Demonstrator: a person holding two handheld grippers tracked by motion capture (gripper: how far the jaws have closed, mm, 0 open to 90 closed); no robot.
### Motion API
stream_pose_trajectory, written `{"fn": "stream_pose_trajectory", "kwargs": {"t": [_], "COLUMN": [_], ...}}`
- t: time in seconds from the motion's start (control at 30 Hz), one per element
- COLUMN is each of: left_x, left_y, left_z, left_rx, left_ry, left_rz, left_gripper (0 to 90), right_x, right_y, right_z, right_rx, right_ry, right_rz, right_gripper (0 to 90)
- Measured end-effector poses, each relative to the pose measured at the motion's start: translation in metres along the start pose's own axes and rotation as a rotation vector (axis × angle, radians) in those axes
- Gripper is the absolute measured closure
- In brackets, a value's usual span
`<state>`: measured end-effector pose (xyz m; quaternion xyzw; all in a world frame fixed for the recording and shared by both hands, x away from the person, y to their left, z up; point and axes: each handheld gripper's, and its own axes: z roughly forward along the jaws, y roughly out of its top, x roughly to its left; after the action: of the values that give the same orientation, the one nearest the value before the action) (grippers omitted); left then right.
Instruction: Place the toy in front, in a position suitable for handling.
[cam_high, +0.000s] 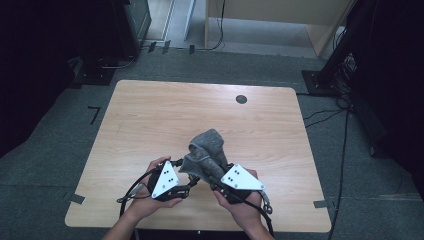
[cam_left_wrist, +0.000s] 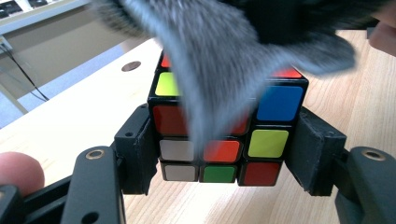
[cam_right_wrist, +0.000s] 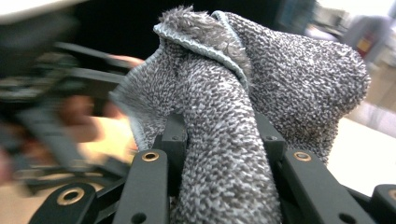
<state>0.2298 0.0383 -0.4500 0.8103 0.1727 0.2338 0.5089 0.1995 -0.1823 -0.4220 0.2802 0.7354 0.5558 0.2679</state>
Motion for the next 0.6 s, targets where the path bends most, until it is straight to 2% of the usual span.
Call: {"fn": "stream_pose_trajectory", "kwargs": {"t": [0.03, 0.07, 0.1, 0.13, 0.2, 0.27, 0.3, 0.4, 0.43, 0.47, 0.5, 0.53, 0.6], "left_x": [0.000, 0.000, 0.000, 0.000, 0.001, 0.001, 0.001, 0.000, 0.000, 0.000, 0.000, 0.000, 0.000], "left_y": [-0.001, -0.001, -0.001, -0.001, 0.000, -0.001, -0.001, -0.002, -0.002, -0.003, -0.002, -0.002, -0.001], "left_z": [0.000, 0.000, 0.000, 0.000, -0.001, -0.001, 0.000, 0.001, 0.001, 0.001, 0.000, 0.000, 0.000], "left_rx": [0.002, 0.007, 0.006, 0.001, -0.003, -0.005, -0.007, 0.010, 0.013, 0.011, 0.007, 0.005, -0.003], "left_ry": [0.003, 0.007, 0.008, 0.008, 0.004, 0.000, 0.001, 0.006, 0.010, 0.010, 0.009, 0.010, 0.000], "left_rz": [0.001, 0.006, 0.004, 0.002, 0.003, 0.001, -0.003, 0.009, 0.012, 0.008, 0.007, 0.009, 0.006], "left_gripper": [34.4, 34.4, 34.4, 34.4, 34.4, 34.4, 34.4, 34.4, 34.4, 34.4, 34.4, 34.4, 34.4], "right_x": [0.004, 0.007, 0.007, 0.002, -0.010, -0.015, -0.013, 0.006, 0.011, 0.011, 0.007, 0.001, -0.010], "right_y": [0.001, 0.001, 0.001, 0.000, -0.003, -0.004, -0.003, -0.001, 0.000, 0.000, -0.001, -0.002, -0.004], "right_z": [0.002, 0.003, 0.004, 0.003, 0.001, -0.002, -0.002, 0.002, 0.005, 0.005, 0.005, 0.005, 0.001], "right_rx": [-0.005, -0.003, 0.005, 0.013, 0.028, 0.033, 0.027, -0.005, 0.005, 0.013, 0.014, 0.015, 0.036], "right_ry": [0.034, 0.041, 0.032, 0.017, -0.055, -0.071, -0.057, 0.052, 0.061, 0.055, 0.053, 0.032, -0.046], "right_rz": [-0.013, -0.027, -0.037, -0.019, 0.030, 0.060, 0.050, -0.013, -0.035, -0.036, -0.016, 0.004, 0.032], "right_gripper": [65.6, 65.6, 65.7, 65.8, 65.9, 65.9, 65.9, 65.5, 65.4, 65.5, 65.5, 65.6, 65.9]}}
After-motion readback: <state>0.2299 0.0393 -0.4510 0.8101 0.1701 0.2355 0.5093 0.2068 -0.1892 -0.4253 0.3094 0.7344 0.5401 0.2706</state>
